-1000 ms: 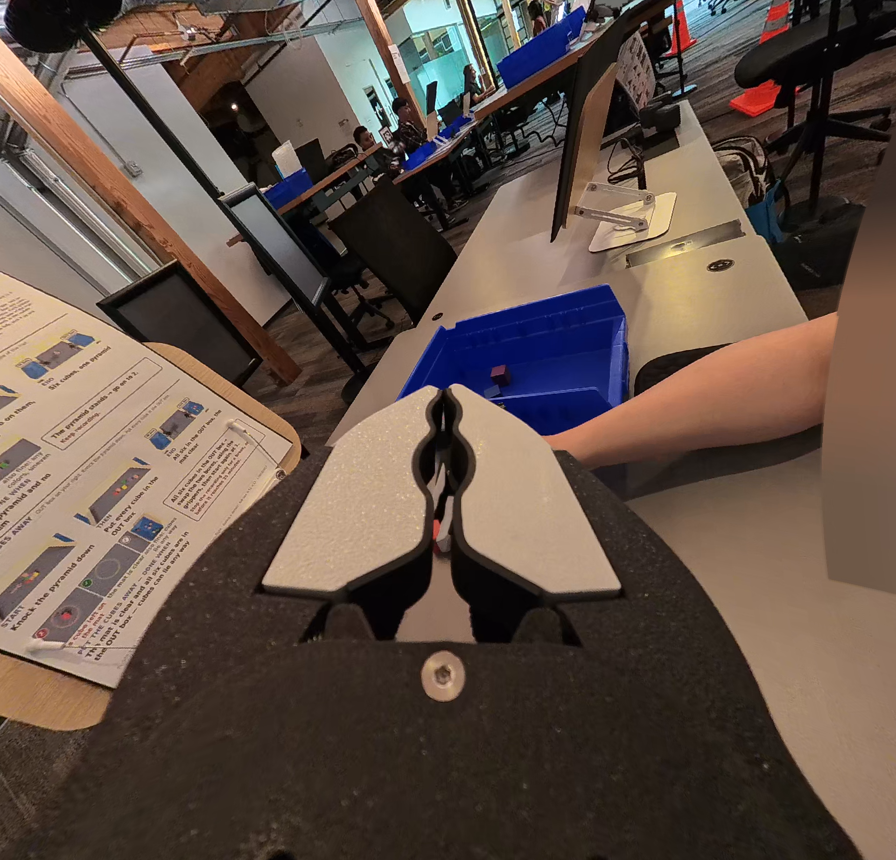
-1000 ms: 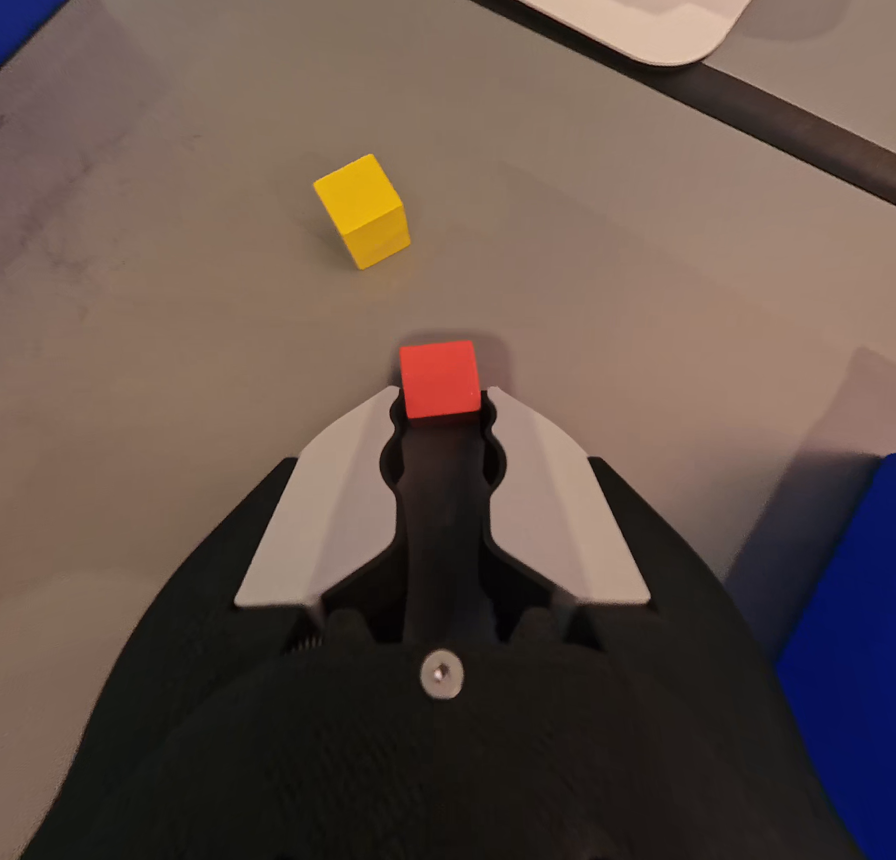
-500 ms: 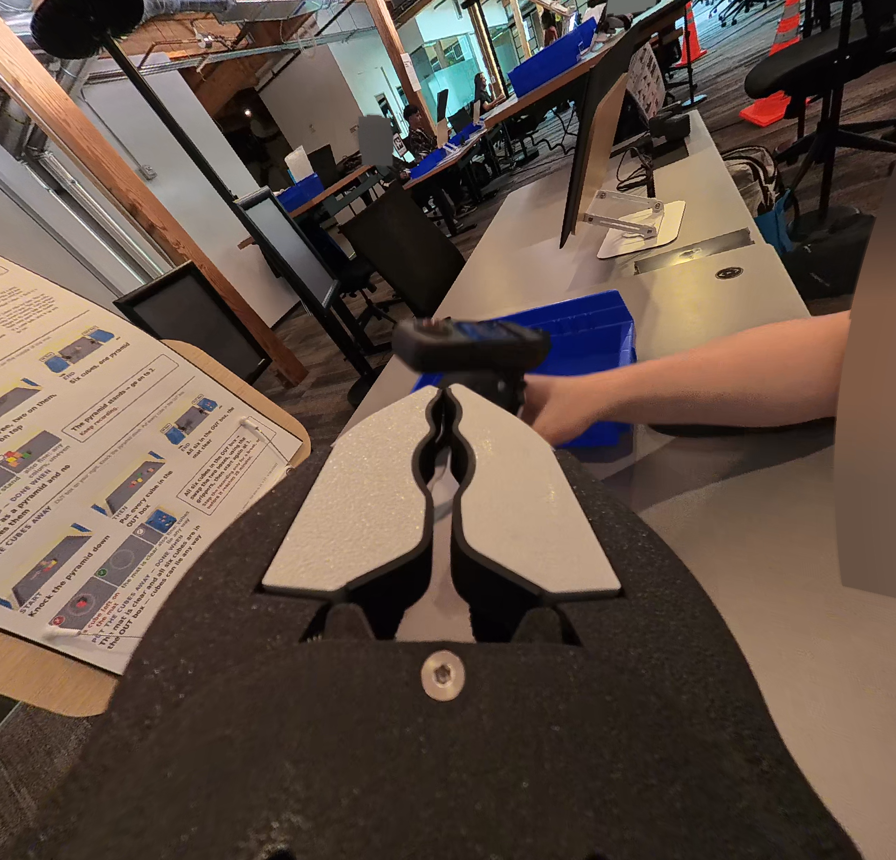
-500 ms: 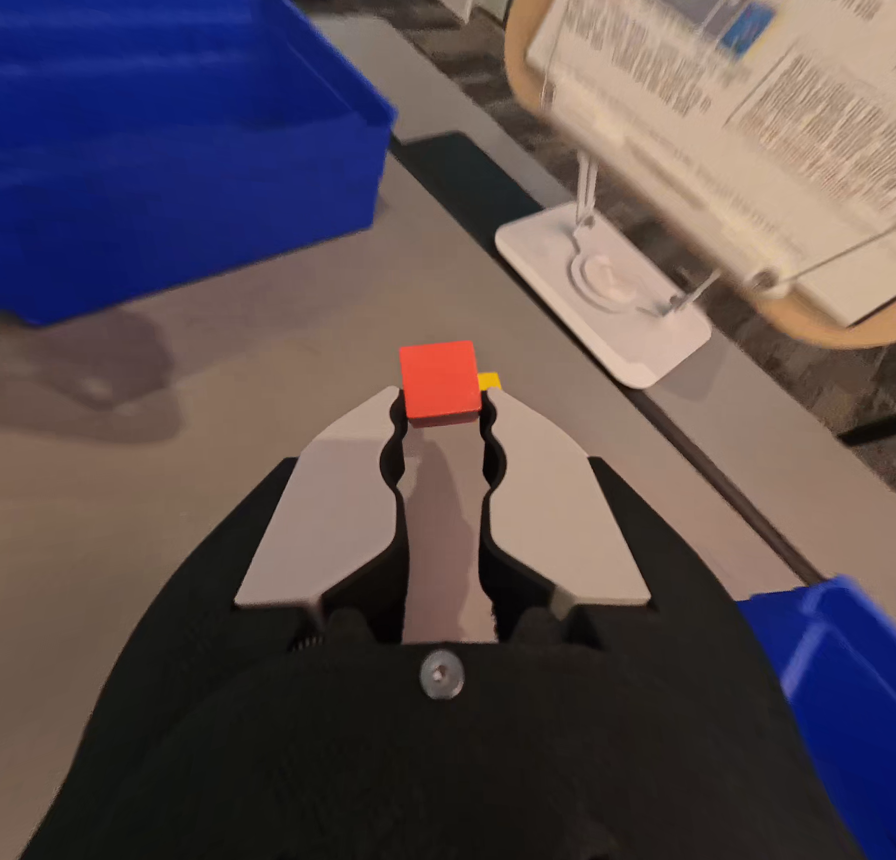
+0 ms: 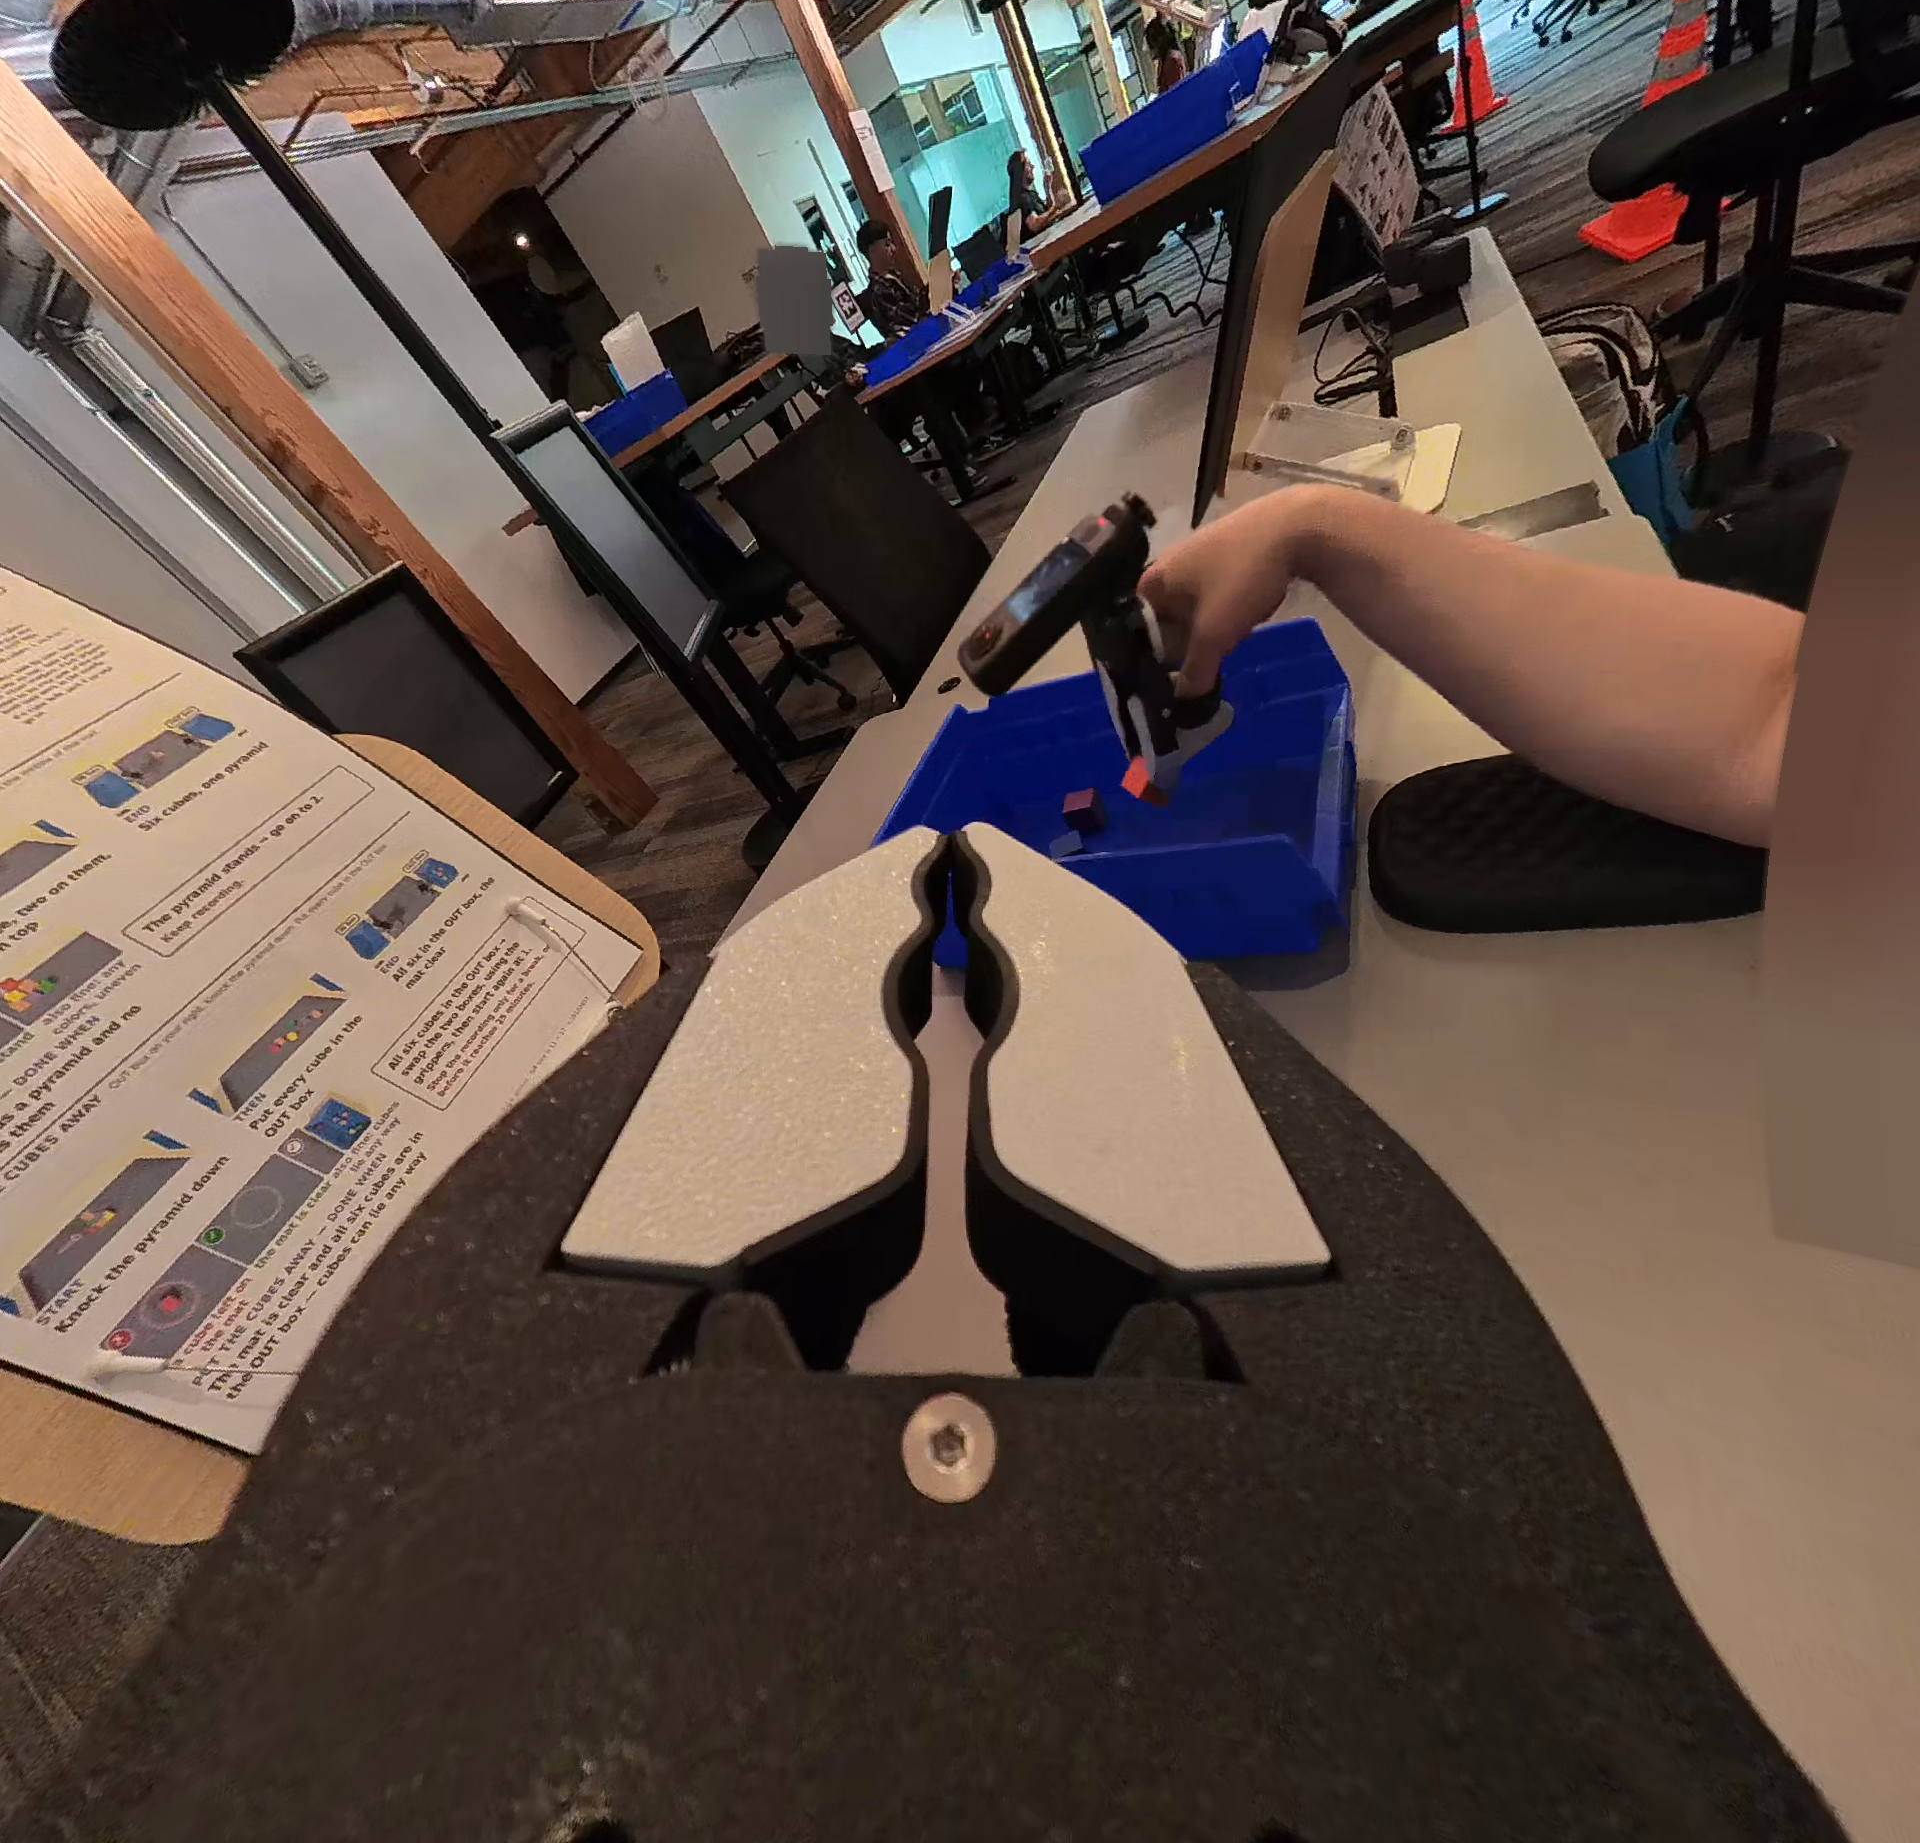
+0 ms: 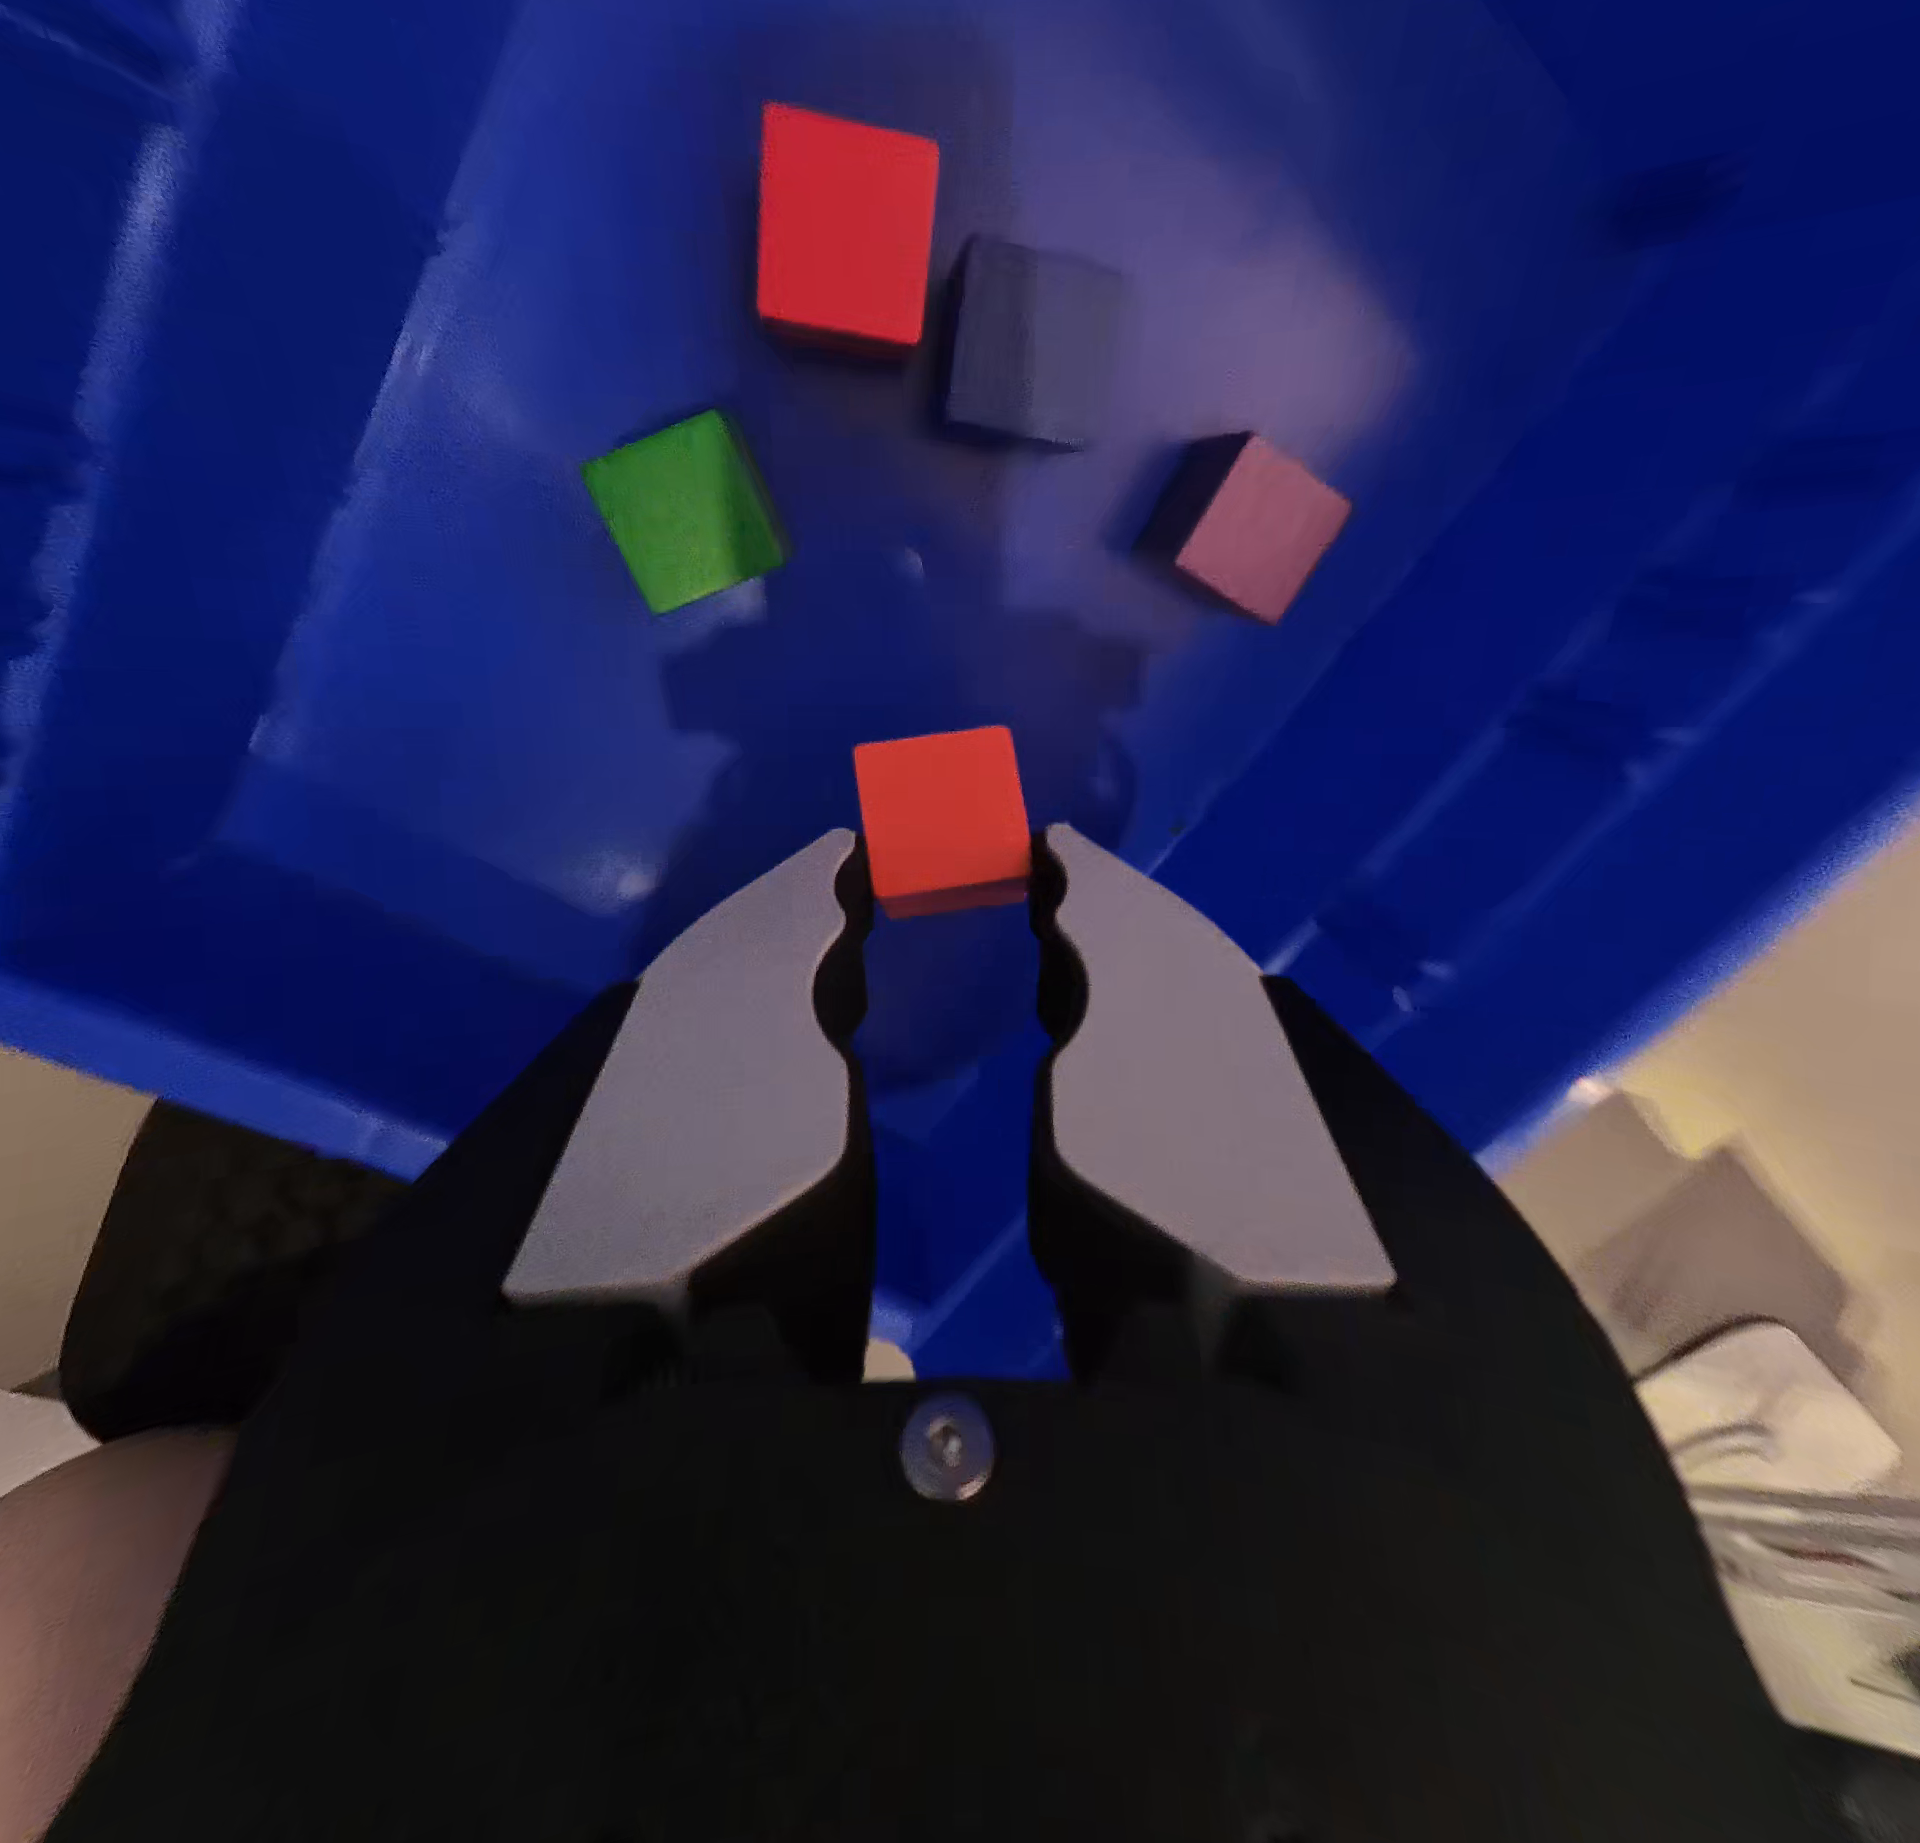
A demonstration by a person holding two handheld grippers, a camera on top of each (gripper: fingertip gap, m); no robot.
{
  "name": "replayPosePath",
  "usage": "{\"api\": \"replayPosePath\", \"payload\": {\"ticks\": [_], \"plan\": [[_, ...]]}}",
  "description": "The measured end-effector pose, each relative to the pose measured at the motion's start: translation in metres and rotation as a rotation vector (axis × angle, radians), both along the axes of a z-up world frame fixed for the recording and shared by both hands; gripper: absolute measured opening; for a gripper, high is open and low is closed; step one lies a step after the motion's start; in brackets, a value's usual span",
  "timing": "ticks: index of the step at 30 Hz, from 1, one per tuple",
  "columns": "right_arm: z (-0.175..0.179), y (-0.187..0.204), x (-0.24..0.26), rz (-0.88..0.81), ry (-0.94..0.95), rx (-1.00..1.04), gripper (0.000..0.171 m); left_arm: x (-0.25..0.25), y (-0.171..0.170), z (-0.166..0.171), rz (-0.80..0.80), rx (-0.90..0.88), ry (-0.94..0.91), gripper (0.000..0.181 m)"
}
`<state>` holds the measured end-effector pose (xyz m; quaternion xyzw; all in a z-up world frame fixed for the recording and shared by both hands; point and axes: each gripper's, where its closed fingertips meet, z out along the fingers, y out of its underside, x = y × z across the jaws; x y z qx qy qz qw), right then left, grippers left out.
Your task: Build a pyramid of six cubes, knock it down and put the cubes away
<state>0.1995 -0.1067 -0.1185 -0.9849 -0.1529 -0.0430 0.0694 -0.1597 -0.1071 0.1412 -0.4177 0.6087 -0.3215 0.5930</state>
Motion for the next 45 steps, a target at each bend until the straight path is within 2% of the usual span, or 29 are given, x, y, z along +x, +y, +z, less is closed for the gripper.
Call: {"api": "replayPosePath", "payload": {"ticks": [6,21,23,27,32,34,36,39,42,45], "plan": [[-0.03,0.006,-0.002,0.027,0.042,-0.078,0.031,0.005,0.001,-0.006,-0.001,-0.004,0.02,0.0],[-0.033,0.026,-0.014,0.059,0.129,0.013,0.031,0.008,0.0,-0.01,-0.003,-0.002,0.039,0.0],[-0.032,0.025,-0.014,0.056,0.142,0.016,0.037,0.007,-0.001,-0.009,-0.003,0.0,0.039,0.0],[-0.012,0.03,-0.013,0.028,0.151,0.093,0.041,0.006,-0.001,-0.009,-0.003,0.002,0.039,0.0],[0.053,0.054,-0.033,0.042,0.062,0.332,0.042,0.002,0.001,-0.005,0.008,0.008,0.029,0.0],[0.092,0.076,-0.058,0.066,0.014,0.517,0.048,0.0,0.003,-0.002,0.017,0.012,0.021,0.0],[0.133,0.101,-0.107,0.145,0.055,0.748,0.054,-0.004,0.004,0.001,0.025,0.012,0.008,0.0],[0.167,0.121,-0.215,0.341,0.324,1.038,0.057,-0.009,0.008,0.006,0.039,0.01,-0.009,0.0],[0.141,0.139,-0.281,0.381,0.487,1.084,0.057,-0.015,0.012,0.01,0.056,0.011,-0.027,0.0],[0.087,0.169,-0.296,0.376,0.408,1.037,0.057,-0.022,0.015,0.016,0.071,0.013,-0.05,0.0]]}}
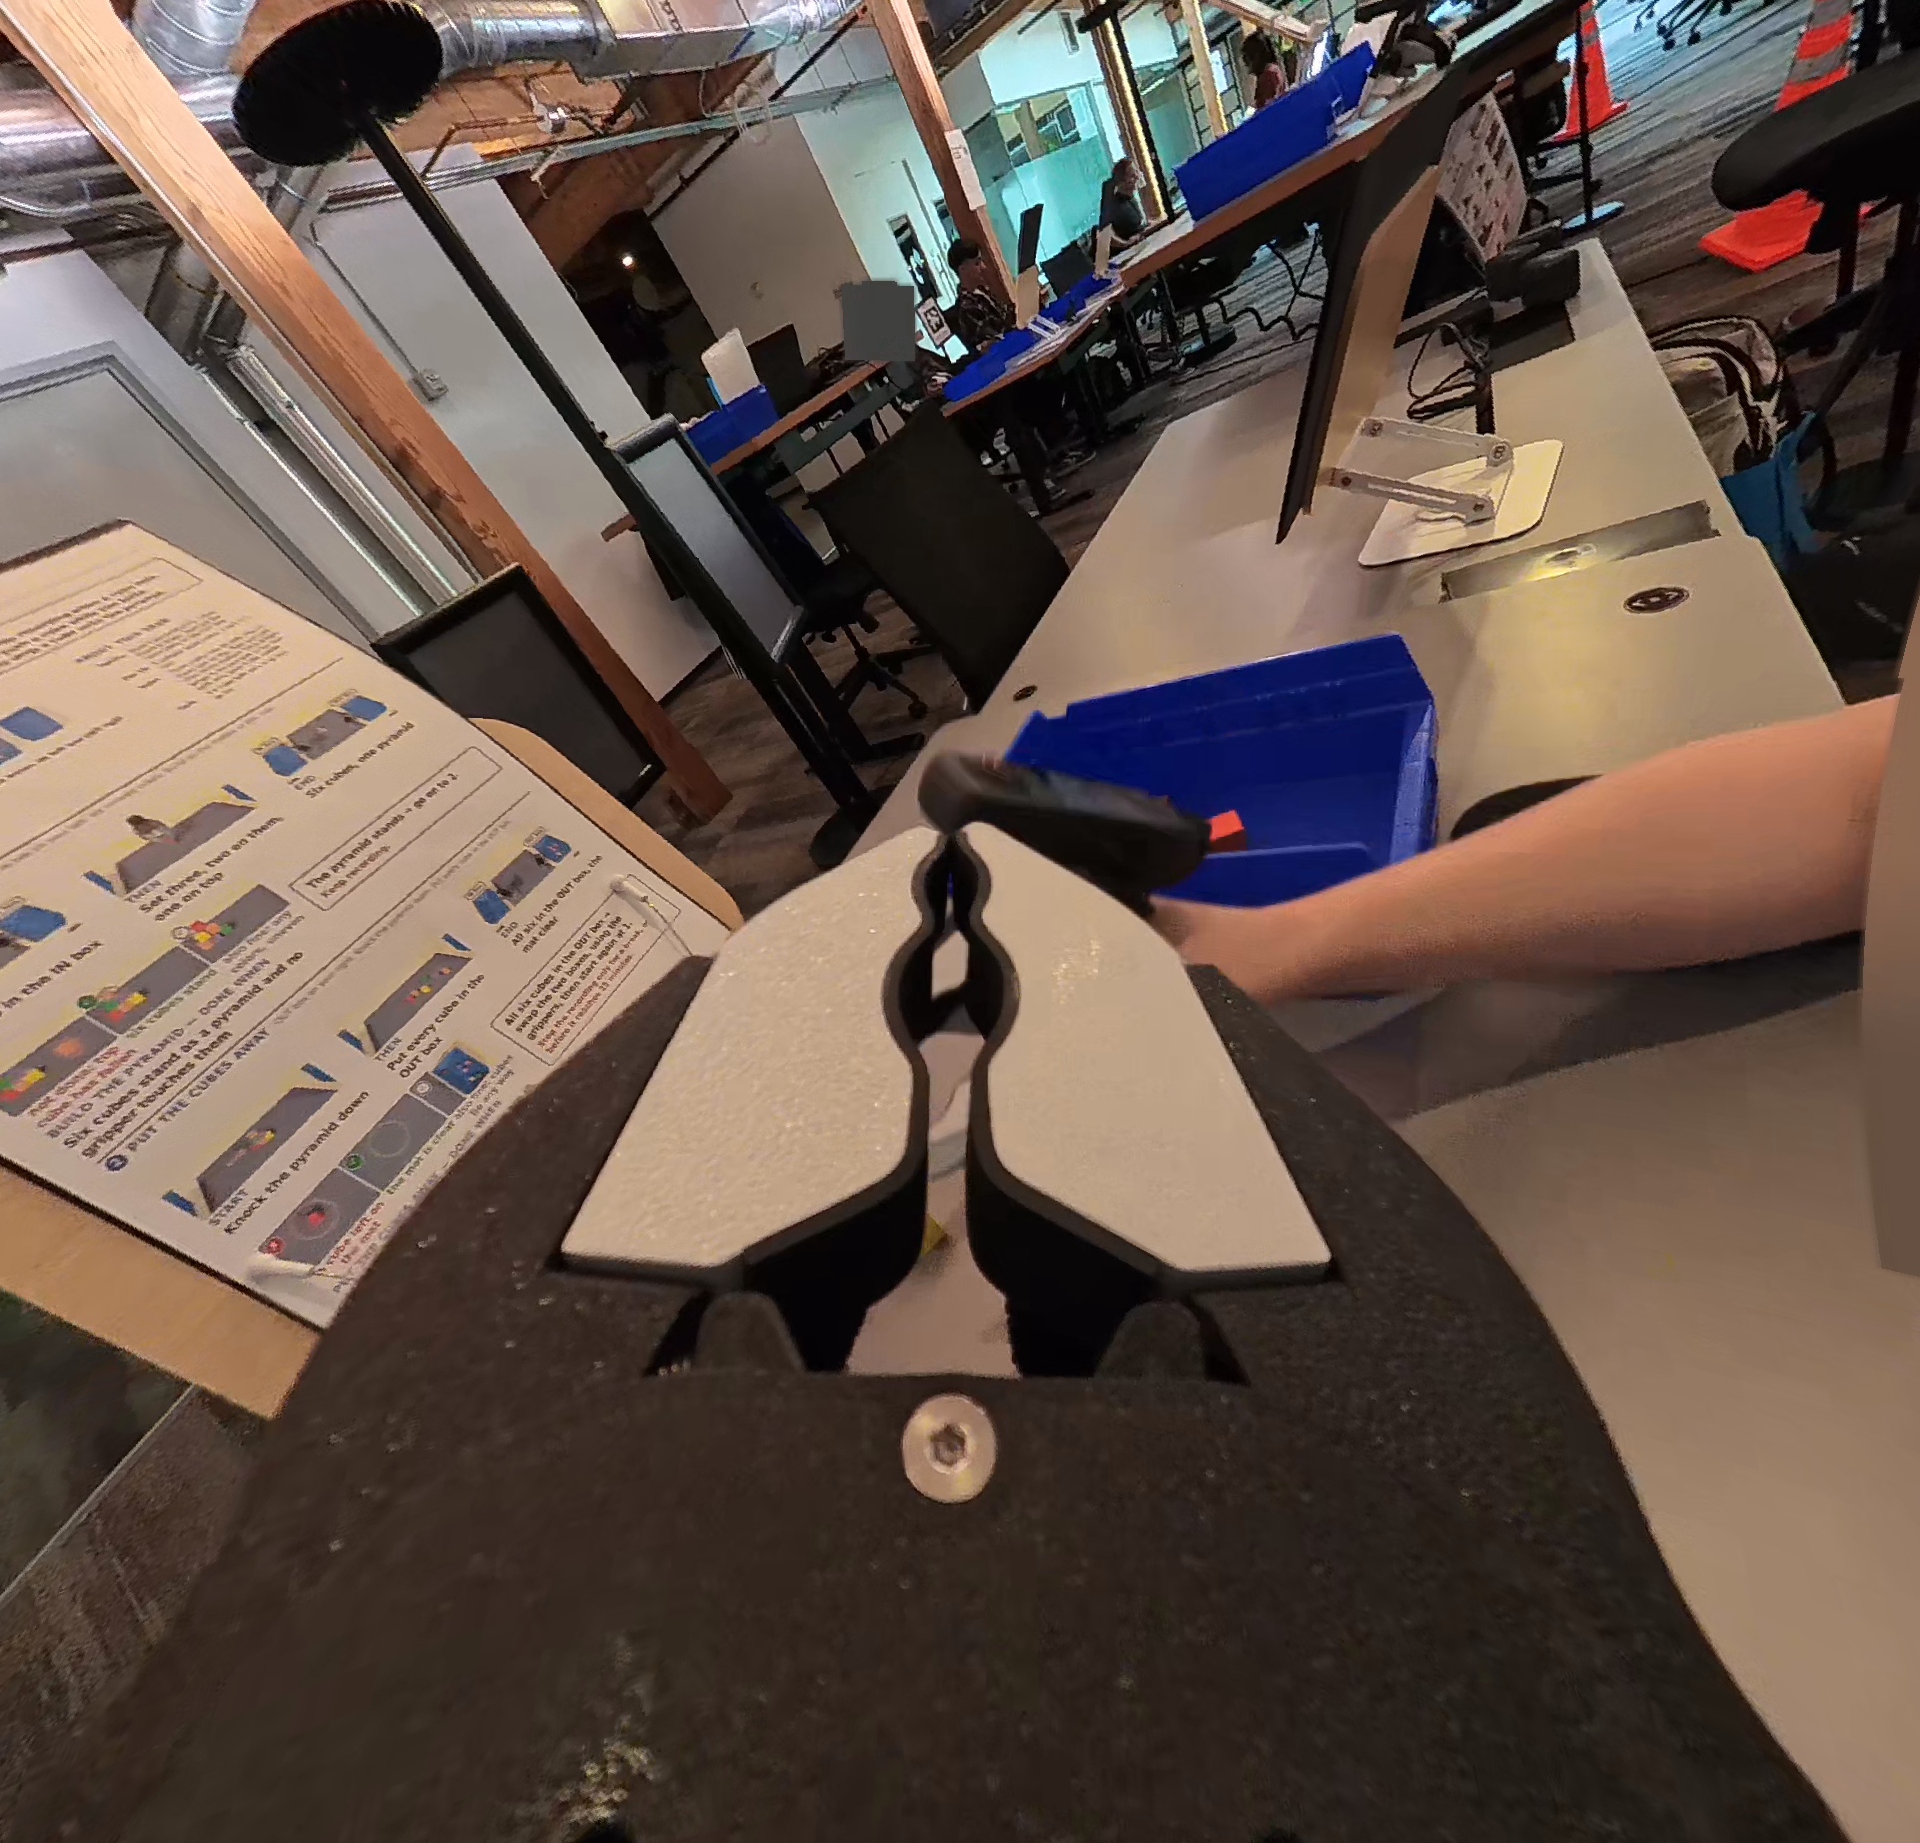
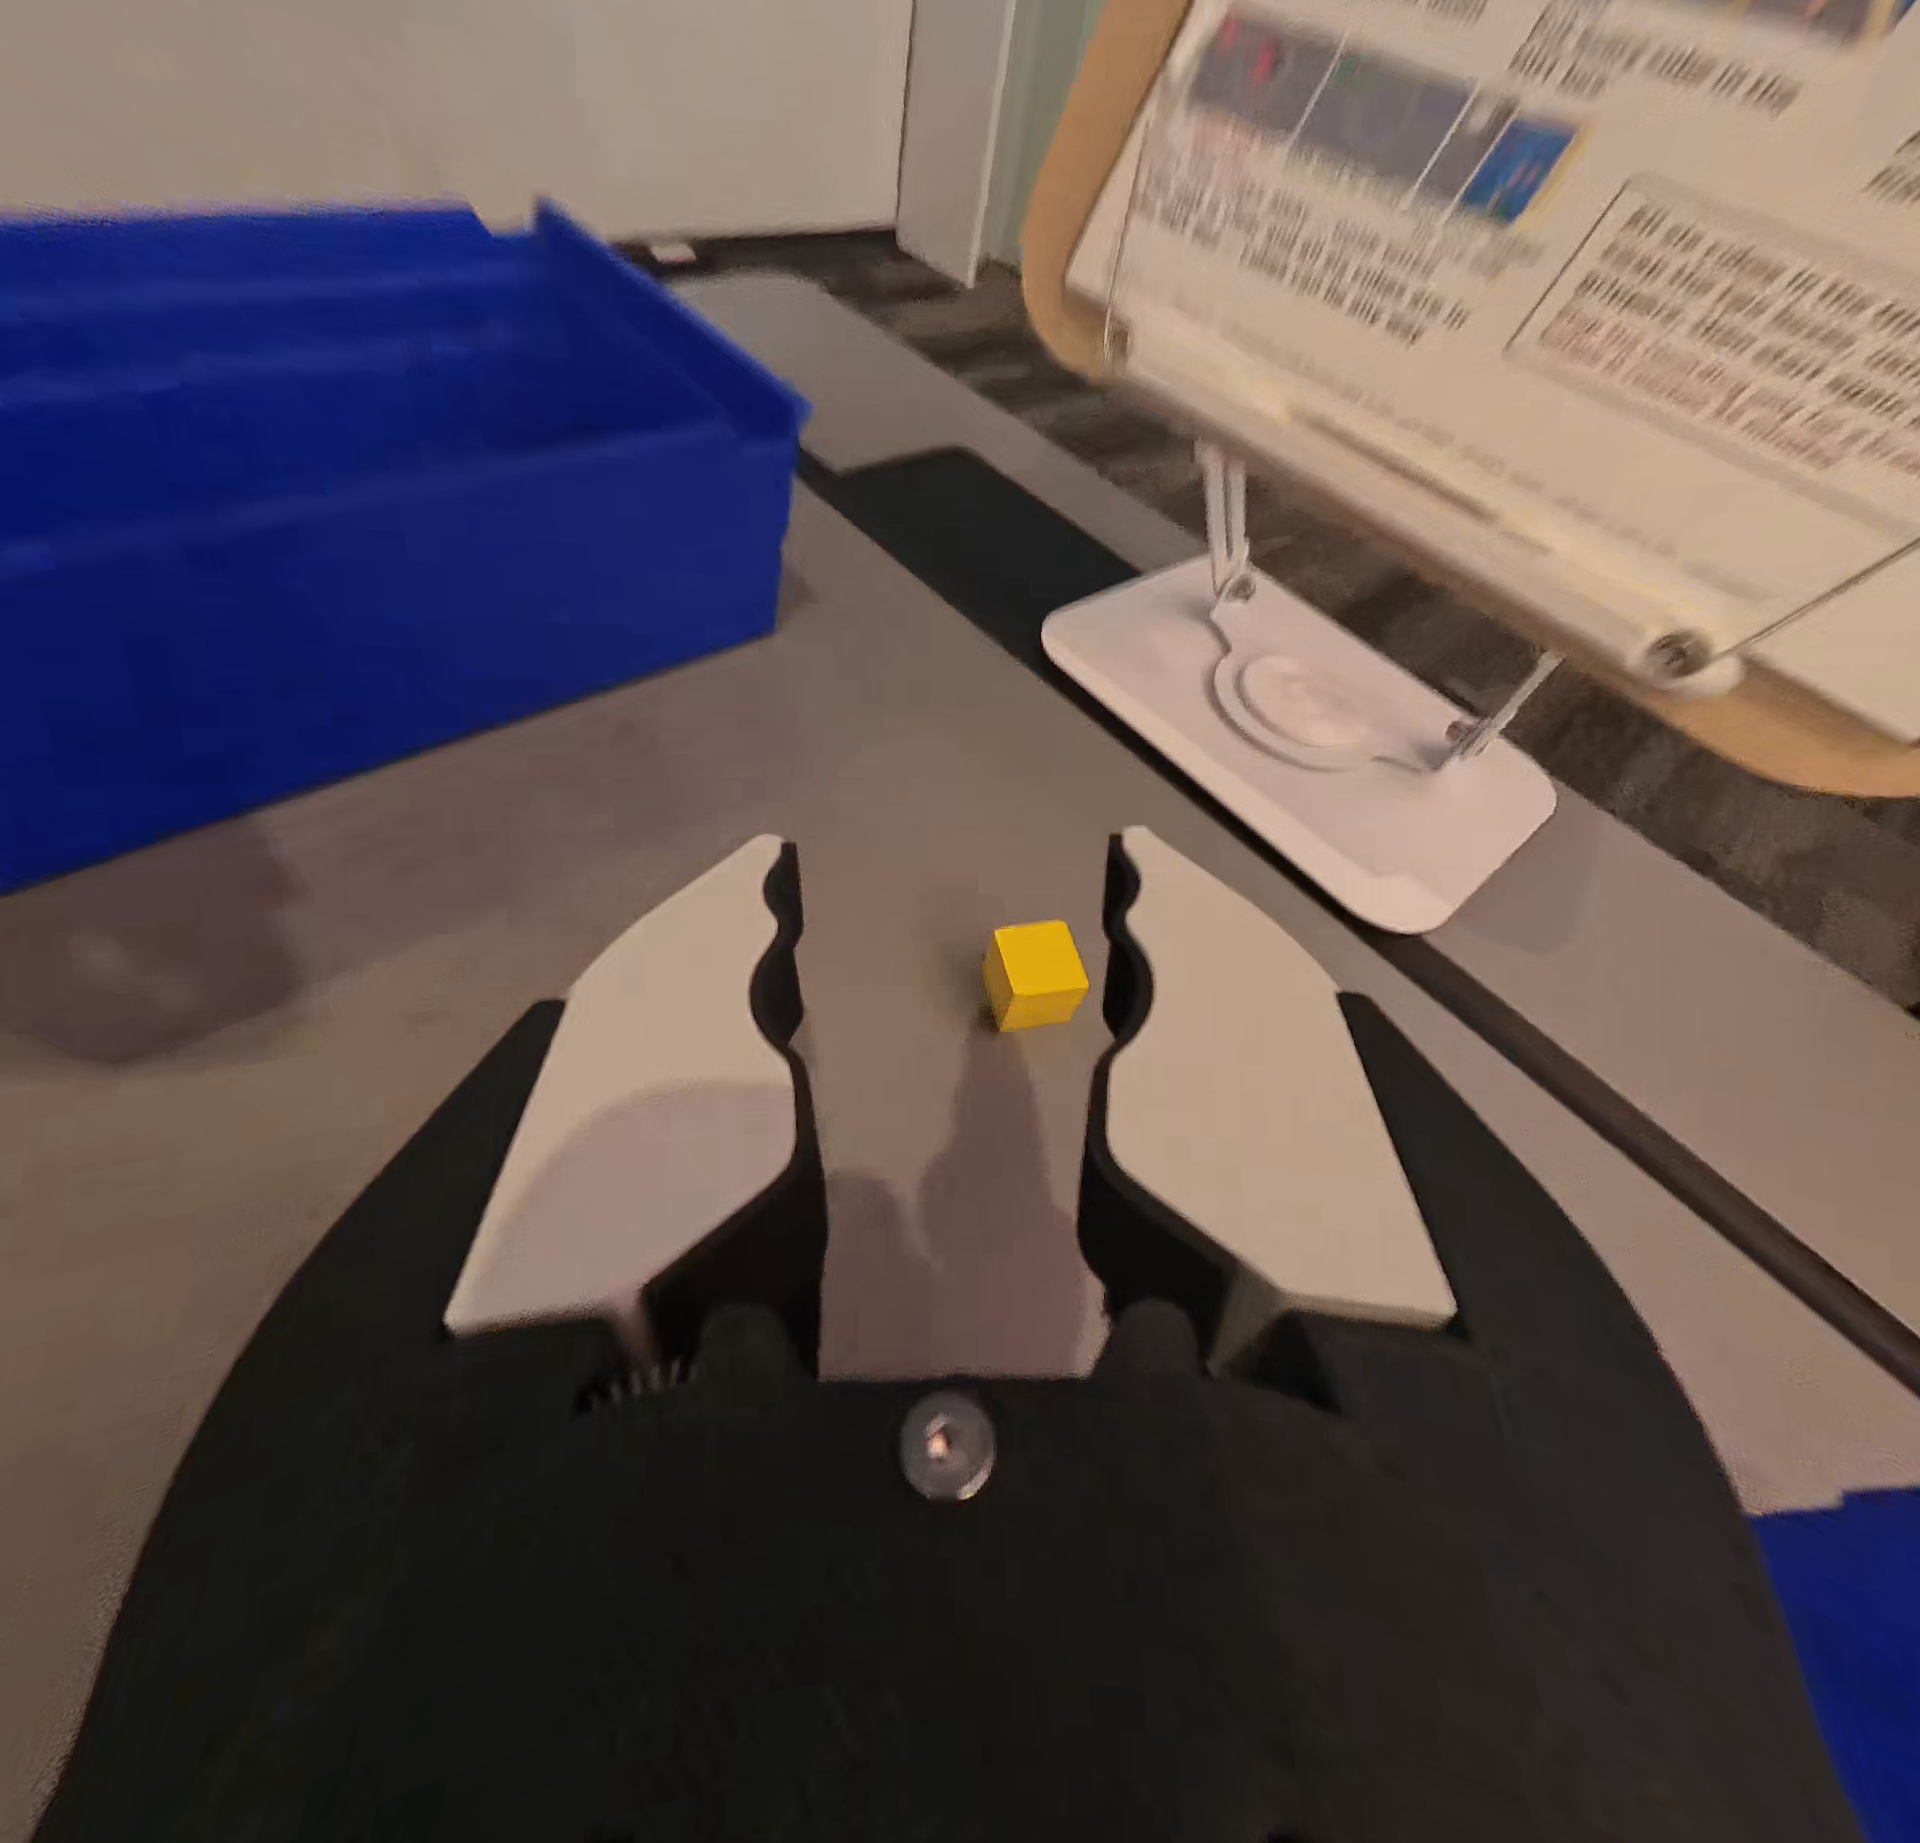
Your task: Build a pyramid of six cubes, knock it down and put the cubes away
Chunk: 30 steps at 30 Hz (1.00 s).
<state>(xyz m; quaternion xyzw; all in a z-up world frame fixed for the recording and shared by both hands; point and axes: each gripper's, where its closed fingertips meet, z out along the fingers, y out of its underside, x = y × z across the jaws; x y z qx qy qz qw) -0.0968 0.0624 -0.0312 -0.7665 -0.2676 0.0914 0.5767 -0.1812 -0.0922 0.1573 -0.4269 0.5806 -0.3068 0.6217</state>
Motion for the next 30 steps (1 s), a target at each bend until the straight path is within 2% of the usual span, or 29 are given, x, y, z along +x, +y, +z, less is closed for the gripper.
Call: {"api": "replayPosePath", "payload": {"ticks": [4,9,17,20,22,24,26,30], "plan": [[-0.06,0.031,0.01,-0.076,-0.167,-0.099,0.057,-0.005,0.001,0.004,-0.001,-0.004,-0.02,0.0],[-0.1,0.052,0.022,-0.131,-0.201,-0.214,0.056,-0.004,0.002,0.002,-0.006,0.002,-0.01,0.0],[-0.113,0.061,0.016,-0.105,-0.154,-0.285,0.053,-0.002,0.002,0.0,-0.013,0.005,-0.001,0.0],[-0.114,0.061,0.011,-0.086,-0.151,-0.302,0.031,-0.002,0.004,0.0,-0.011,0.001,-0.001,0.0],[-0.113,0.056,0.008,-0.075,-0.13,-0.326,0.029,-0.001,0.004,-0.001,-0.009,0.001,0.004,0.0],[-0.105,0.048,0.004,-0.055,-0.146,-0.342,0.029,0.001,0.004,-0.004,-0.009,0.002,0.014,0.0],[-0.078,0.039,-0.001,-0.039,-0.155,-0.291,0.029,0.001,0.004,-0.005,-0.011,0.004,0.02,0.0],[0.021,0.003,0.012,-0.01,-0.183,-0.132,0.029,-0.001,0.001,-0.003,-0.016,0.002,0.011,0.0]]}}
